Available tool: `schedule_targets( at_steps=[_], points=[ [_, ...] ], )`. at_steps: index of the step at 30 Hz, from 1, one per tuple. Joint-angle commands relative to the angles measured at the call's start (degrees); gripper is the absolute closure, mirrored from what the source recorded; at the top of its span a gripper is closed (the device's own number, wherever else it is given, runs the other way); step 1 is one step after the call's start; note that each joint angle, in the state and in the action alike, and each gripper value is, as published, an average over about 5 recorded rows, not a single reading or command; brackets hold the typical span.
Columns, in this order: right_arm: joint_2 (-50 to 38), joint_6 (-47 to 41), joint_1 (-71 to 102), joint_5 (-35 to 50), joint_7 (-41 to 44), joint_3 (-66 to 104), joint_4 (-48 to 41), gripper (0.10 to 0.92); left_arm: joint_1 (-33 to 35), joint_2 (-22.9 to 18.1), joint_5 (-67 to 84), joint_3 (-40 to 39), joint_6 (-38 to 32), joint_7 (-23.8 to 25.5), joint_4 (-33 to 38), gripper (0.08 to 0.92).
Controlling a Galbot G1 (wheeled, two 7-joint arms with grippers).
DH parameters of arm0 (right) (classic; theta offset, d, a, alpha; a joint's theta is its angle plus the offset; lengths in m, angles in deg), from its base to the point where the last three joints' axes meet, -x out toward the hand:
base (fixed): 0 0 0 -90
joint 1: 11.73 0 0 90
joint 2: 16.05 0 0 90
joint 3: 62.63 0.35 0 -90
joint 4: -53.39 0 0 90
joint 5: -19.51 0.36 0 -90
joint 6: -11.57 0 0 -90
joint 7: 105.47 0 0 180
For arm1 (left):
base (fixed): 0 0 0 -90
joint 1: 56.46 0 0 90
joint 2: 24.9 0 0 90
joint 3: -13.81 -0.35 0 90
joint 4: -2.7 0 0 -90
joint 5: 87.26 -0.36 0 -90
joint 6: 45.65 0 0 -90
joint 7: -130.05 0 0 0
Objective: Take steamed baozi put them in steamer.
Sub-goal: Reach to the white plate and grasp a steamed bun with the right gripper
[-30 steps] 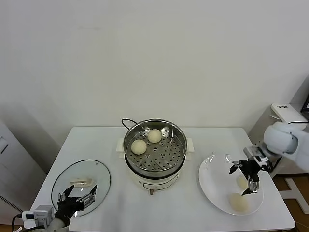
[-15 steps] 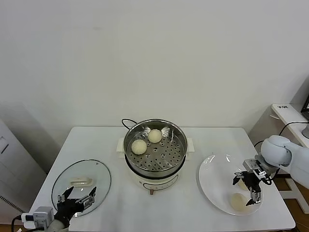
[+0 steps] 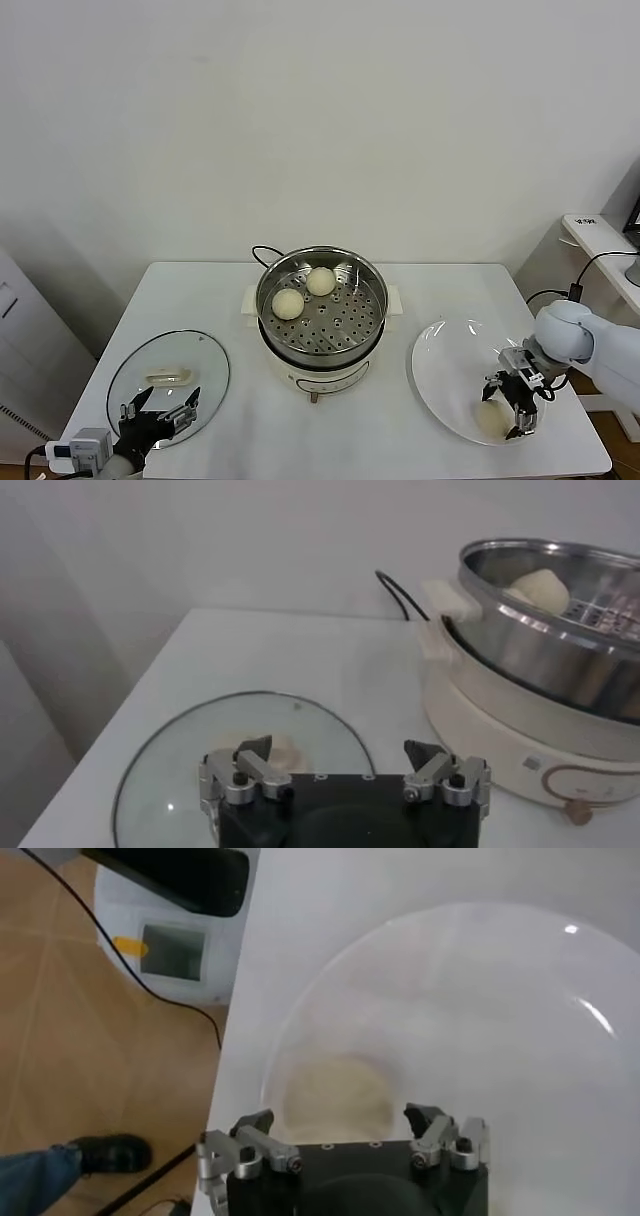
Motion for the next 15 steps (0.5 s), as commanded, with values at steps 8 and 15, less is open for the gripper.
schedule_targets(
  at_steps=[8,15],
  points=[
    [-1.2,-0.7,-2.1,1.7,0.9,0.3,1.3,0.550,-0.2,-0.1,-0.1,-0.3,0.1,-0.1,0.0,0.177],
    [-1.1,-0.1,-24.0,7.3,2.6,-10.4,0.9,0.575,-0.7,0.1,-0.1,-0.7,0.3,-0.1,-0.3,0.177]
  ],
)
